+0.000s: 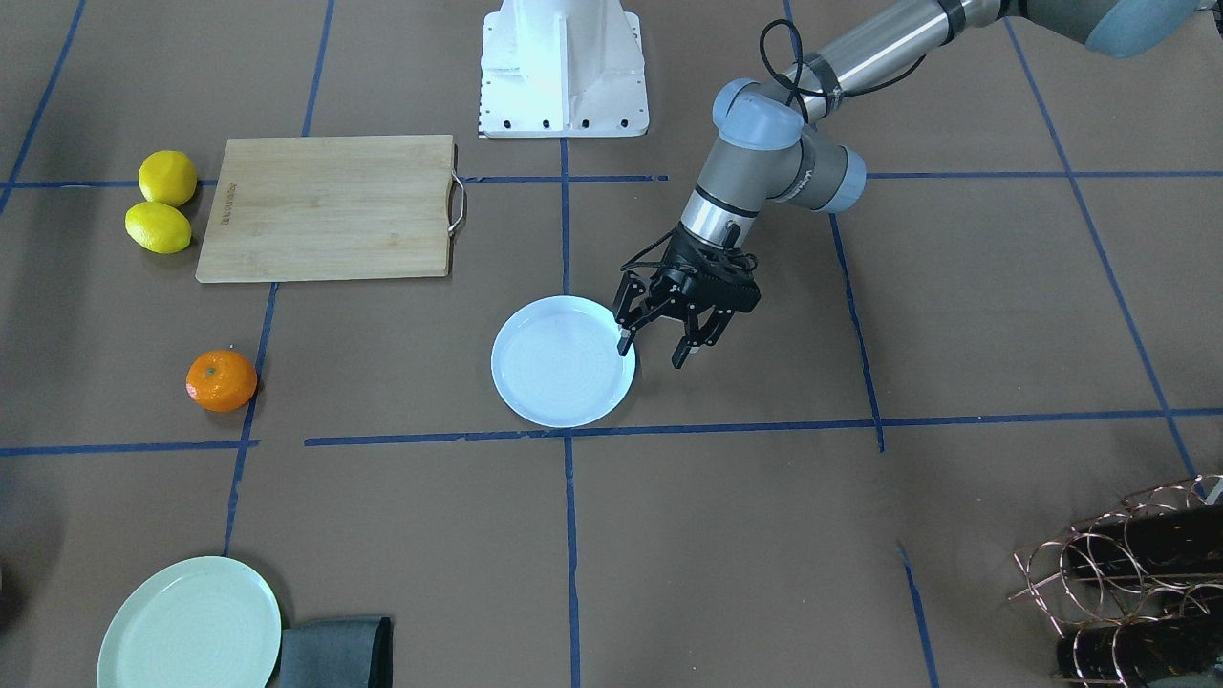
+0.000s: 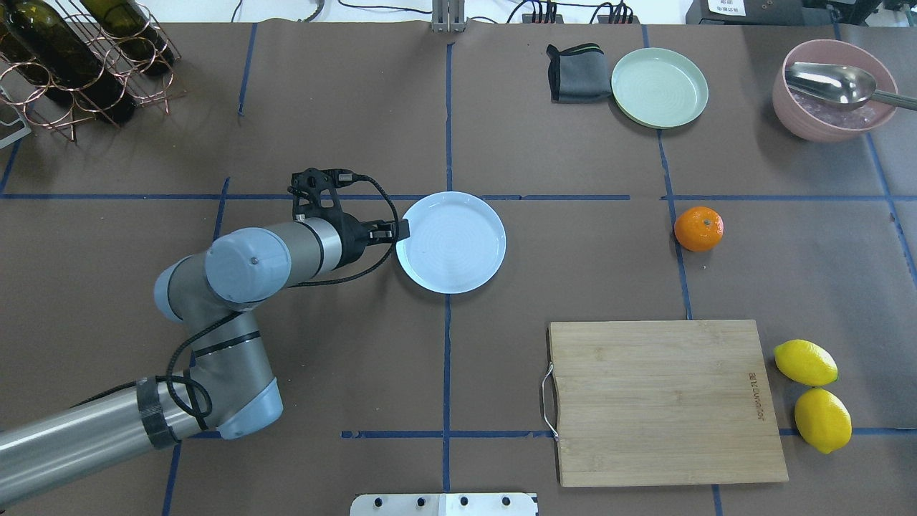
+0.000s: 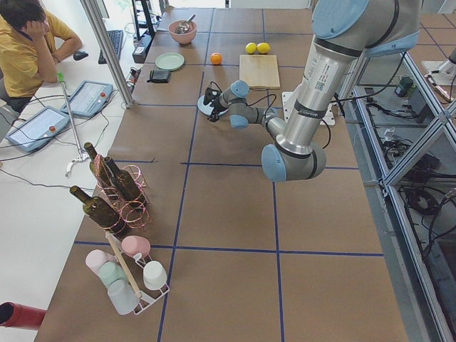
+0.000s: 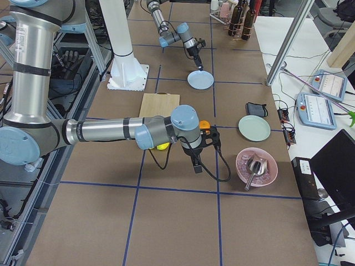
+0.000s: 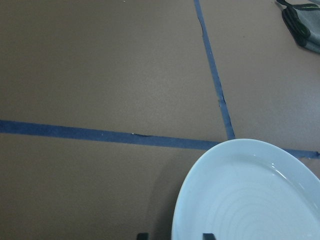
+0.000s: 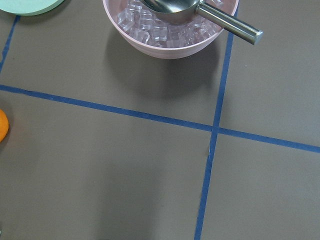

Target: Pick orange to plate

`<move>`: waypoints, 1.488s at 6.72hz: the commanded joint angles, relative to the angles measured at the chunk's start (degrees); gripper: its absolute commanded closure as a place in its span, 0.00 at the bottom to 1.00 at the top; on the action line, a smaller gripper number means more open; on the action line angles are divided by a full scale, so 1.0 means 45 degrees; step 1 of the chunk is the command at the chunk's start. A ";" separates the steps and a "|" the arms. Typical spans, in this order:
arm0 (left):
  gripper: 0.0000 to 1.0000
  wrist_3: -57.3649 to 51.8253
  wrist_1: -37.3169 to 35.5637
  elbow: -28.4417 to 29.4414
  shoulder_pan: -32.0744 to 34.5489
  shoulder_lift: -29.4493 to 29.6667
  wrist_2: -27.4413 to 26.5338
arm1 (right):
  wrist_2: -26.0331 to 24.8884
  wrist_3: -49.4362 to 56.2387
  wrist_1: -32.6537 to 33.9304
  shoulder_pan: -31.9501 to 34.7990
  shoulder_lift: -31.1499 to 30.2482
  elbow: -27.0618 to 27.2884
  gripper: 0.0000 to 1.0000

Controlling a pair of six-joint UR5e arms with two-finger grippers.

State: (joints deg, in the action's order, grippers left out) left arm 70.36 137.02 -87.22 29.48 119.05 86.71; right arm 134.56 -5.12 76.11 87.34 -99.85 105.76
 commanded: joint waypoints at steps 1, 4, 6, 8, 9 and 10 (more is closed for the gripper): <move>0.00 -0.3370 -0.2483 -0.2574 0.1895 -0.1407 0.2376 | 0.0000 0.0005 -0.0020 0.0004 0.0020 0.0072 0.00; 0.00 -1.1103 -0.4684 -0.4017 0.7565 -0.3986 0.6858 | 0.0620 -0.0093 -0.0137 -0.0034 0.0272 0.0520 0.00; 0.00 -1.4112 -0.6787 -0.2811 1.1519 -0.5939 0.9965 | 0.2162 -0.0035 -0.0330 -0.0035 0.0314 0.0620 0.00; 0.00 -1.8917 -1.0350 -0.1947 1.4471 -0.6220 1.0065 | 0.2169 -0.0229 -0.0606 -0.0344 0.0855 0.0620 0.00; 0.00 -1.9014 -1.0564 -0.2022 1.5277 -0.7729 1.0956 | 0.1994 -0.1119 -0.0664 -0.1236 0.1034 0.0658 0.00; 0.00 -1.9073 -1.0411 -0.2236 1.5304 -0.8073 1.1255 | 0.0832 -0.1940 -0.1283 -0.2406 0.1190 0.0639 0.00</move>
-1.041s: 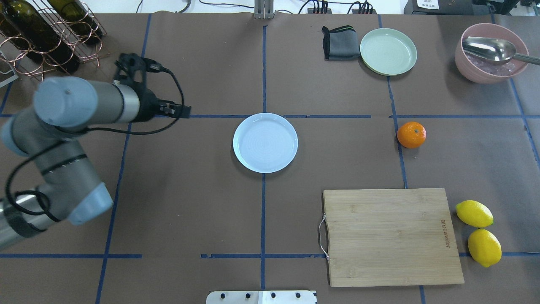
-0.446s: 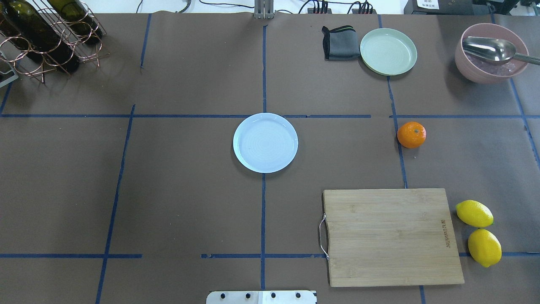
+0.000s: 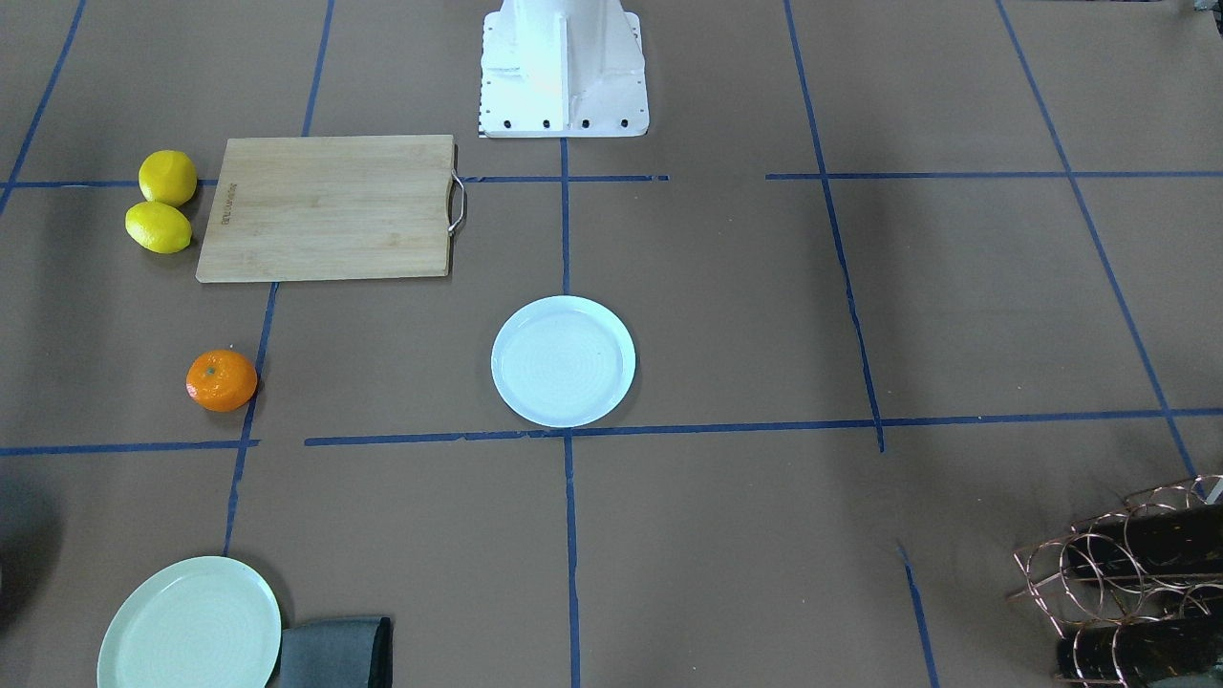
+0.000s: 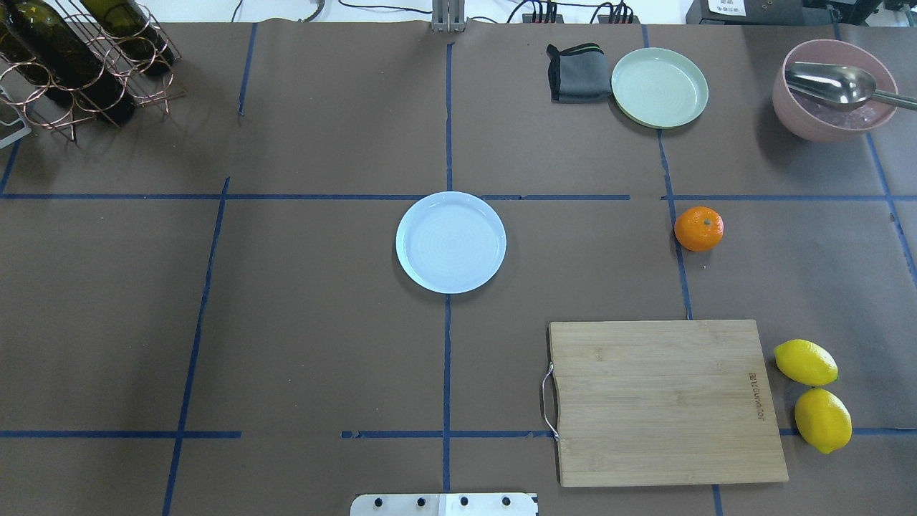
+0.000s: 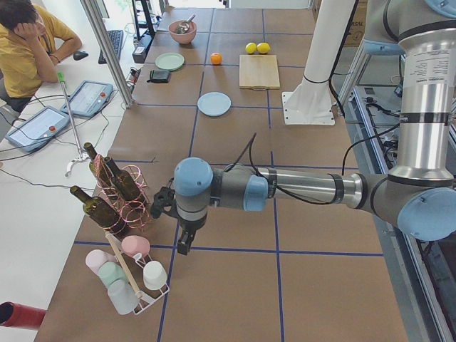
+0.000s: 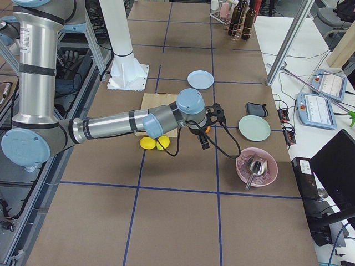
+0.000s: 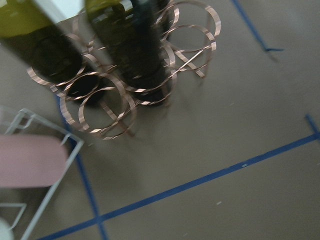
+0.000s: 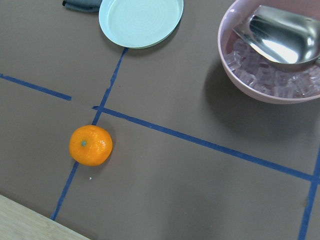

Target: Pick orange to plate

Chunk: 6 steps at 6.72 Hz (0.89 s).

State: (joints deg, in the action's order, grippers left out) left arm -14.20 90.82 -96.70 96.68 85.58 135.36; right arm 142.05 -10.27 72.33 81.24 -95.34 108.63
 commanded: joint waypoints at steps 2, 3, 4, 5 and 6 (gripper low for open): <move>0.00 -0.0320 -0.0105 -0.0326 0.0234 -0.0793 -0.0095 | -0.3100 -0.2939 -0.1129 -0.3510 0.0461 -0.0077 0.00; 0.00 -0.0321 -0.0105 -0.0347 0.0215 -0.0795 -0.0176 | -0.4520 -0.4769 -0.1170 -0.5011 0.1024 -0.0193 0.00; 0.00 -0.0321 -0.0086 -0.0367 0.0214 -0.0795 -0.0158 | -0.5985 -0.6489 -0.1944 -0.6360 0.1803 -0.0852 0.00; 0.00 -0.0340 -0.0086 -0.0386 0.0214 -0.0737 -0.0157 | -0.6444 -0.7338 -0.2106 -0.7051 0.2855 -0.1574 0.00; 0.00 -0.0341 -0.0086 -0.0406 0.0214 -0.0756 -0.0157 | -0.7125 -0.7520 -0.2127 -0.7522 0.3175 -0.2103 0.00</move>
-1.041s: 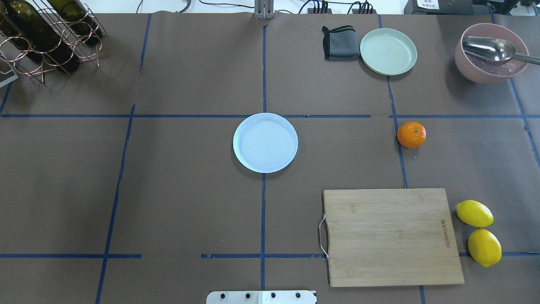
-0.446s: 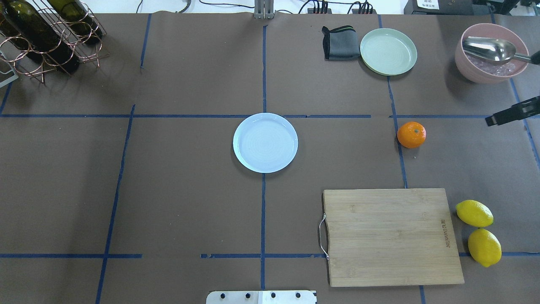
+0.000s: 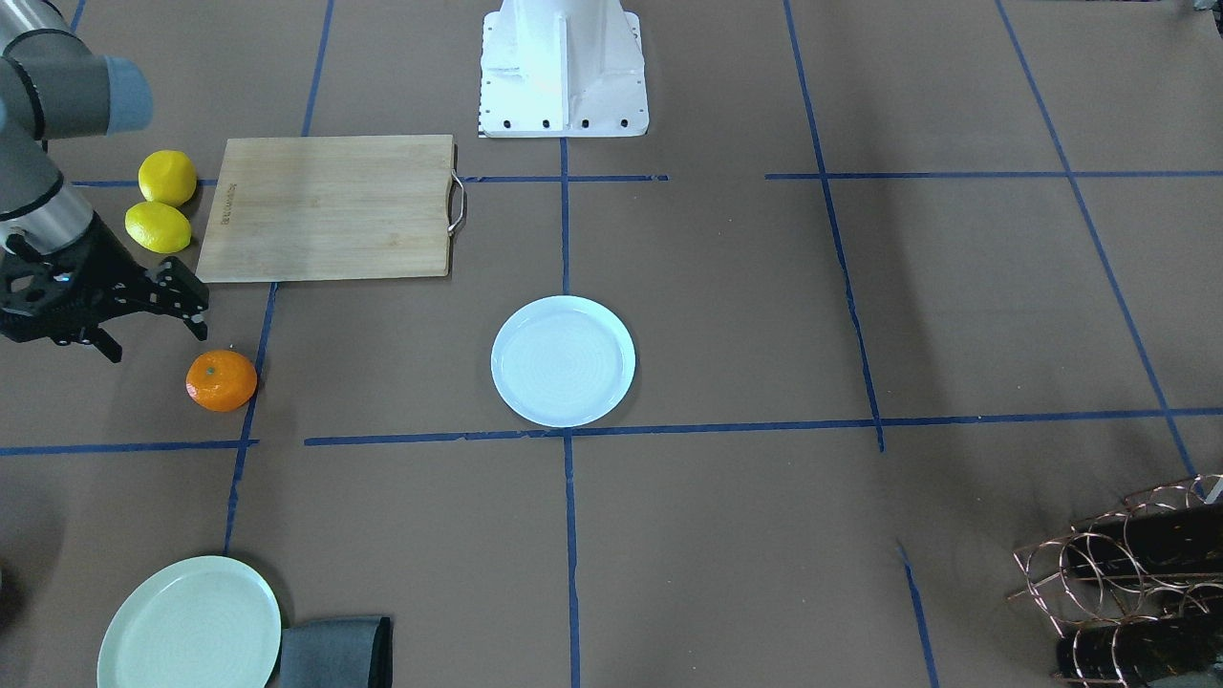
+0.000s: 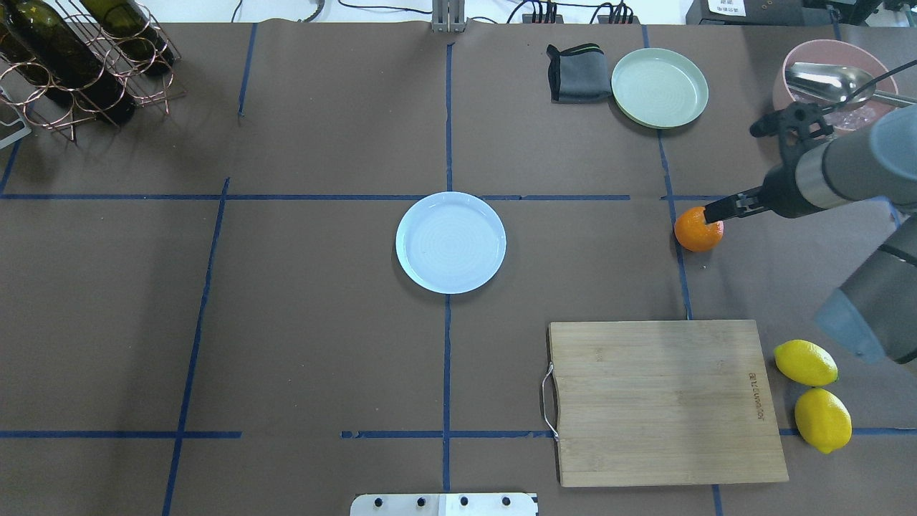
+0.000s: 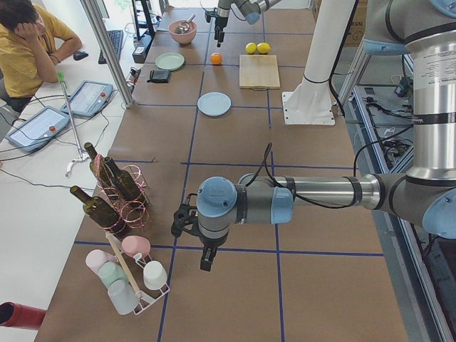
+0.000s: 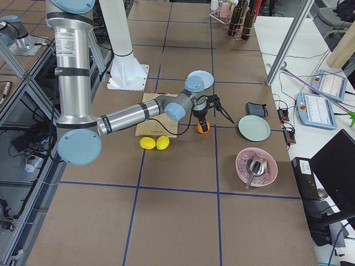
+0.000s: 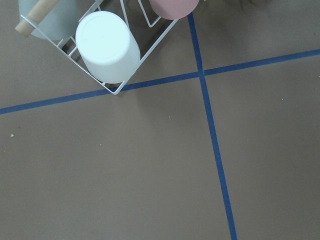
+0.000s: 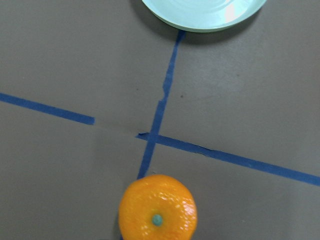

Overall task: Pick orange to plate
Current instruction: 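Reach the right gripper down to the orange and grasp it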

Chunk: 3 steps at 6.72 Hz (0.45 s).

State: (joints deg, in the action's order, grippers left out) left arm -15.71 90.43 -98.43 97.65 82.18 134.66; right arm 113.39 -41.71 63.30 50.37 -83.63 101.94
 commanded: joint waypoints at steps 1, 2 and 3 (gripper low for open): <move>0.00 -0.0006 0.0021 -0.0022 -0.0001 0.0001 0.0016 | -0.0881 -0.0517 -0.0122 -0.0725 0.0576 -0.0757 0.00; 0.00 -0.0006 0.0021 -0.0022 -0.0001 0.0001 0.0017 | -0.0921 -0.0517 -0.0122 -0.0764 0.0595 -0.1068 0.00; 0.00 -0.0006 0.0215 -0.0003 -0.0001 0.0001 0.0036 | -0.1095 -0.0498 -0.0122 -0.0900 0.0595 -0.1245 0.00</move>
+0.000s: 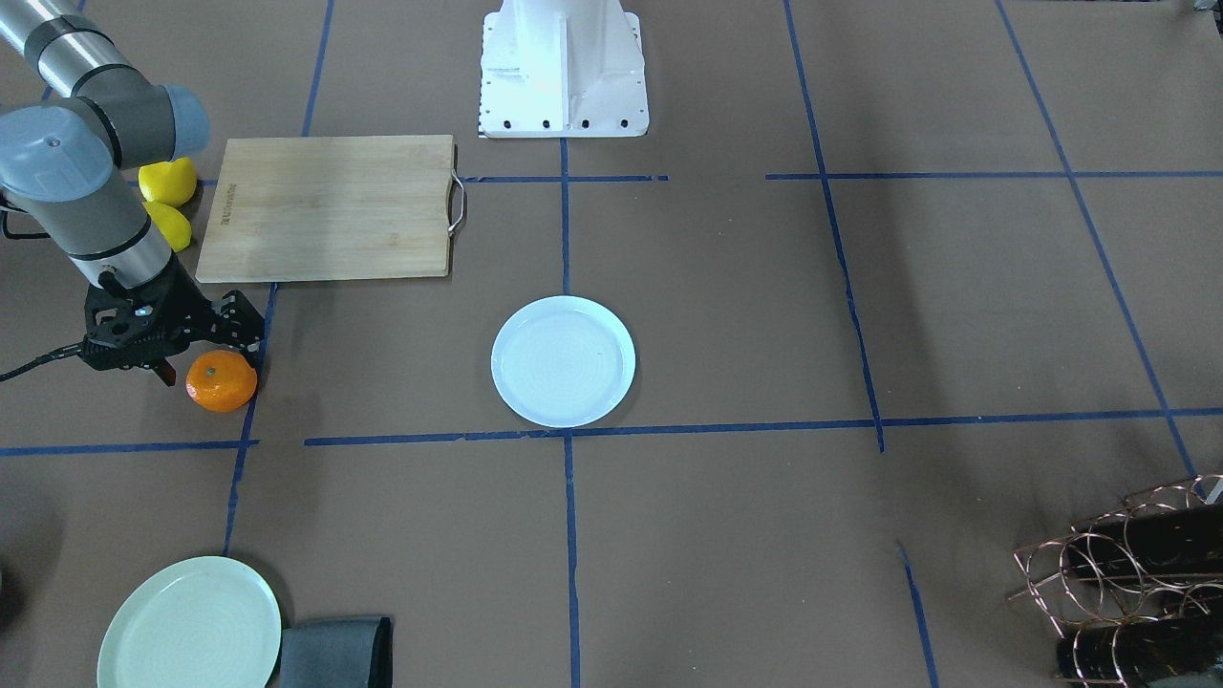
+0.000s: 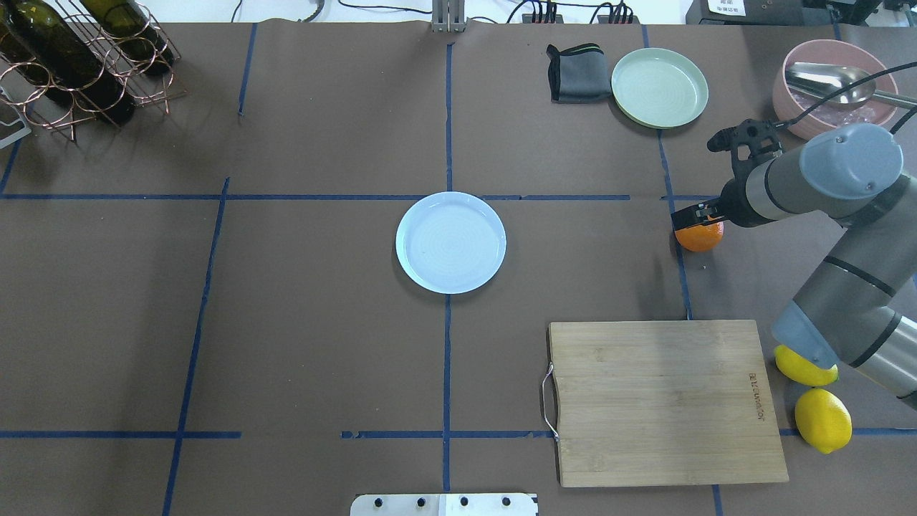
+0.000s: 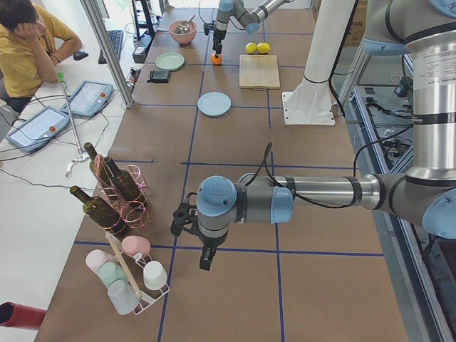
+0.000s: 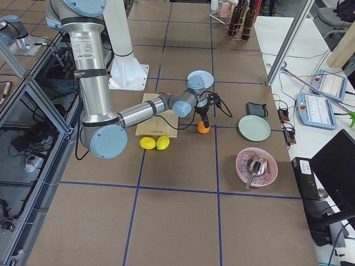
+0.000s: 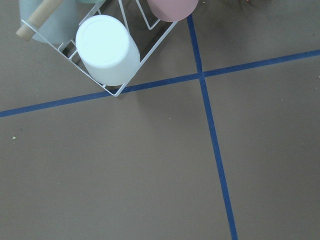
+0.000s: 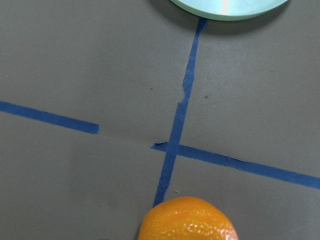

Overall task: Pick orange to plate
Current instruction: 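Reach the right gripper down to the orange and grasp it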

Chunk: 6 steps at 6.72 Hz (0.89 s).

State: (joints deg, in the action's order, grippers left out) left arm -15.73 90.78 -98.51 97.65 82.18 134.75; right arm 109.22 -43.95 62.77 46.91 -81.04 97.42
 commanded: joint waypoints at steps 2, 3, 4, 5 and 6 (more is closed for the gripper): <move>0.00 0.0000 0.0218 0.0015 0.0000 0.0000 0.0035 | -0.0538 -0.0036 -0.0003 -0.0325 0.0039 -0.0533 0.00; 0.00 0.0000 0.0199 0.0015 0.0000 0.0000 0.0035 | -0.0830 -0.0037 -0.0003 -0.0539 0.0040 -0.0555 0.00; 0.00 0.0000 0.0199 0.0015 0.0000 0.0000 0.0035 | -0.1084 -0.0037 -0.0003 -0.0754 0.0040 -0.0633 0.00; 0.00 0.0000 0.0199 0.0015 0.0000 -0.0020 0.0035 | -0.1357 -0.0057 -0.0003 -0.0911 0.0040 -0.0672 0.00; 0.00 0.0000 0.0199 0.0015 0.0000 -0.0039 0.0035 | -0.1360 -0.0076 -0.0003 -0.0932 0.0040 -0.0615 0.38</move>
State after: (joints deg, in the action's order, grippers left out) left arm -15.73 91.67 -98.44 97.65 82.09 134.91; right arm 103.57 -44.21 62.75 43.08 -80.86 94.57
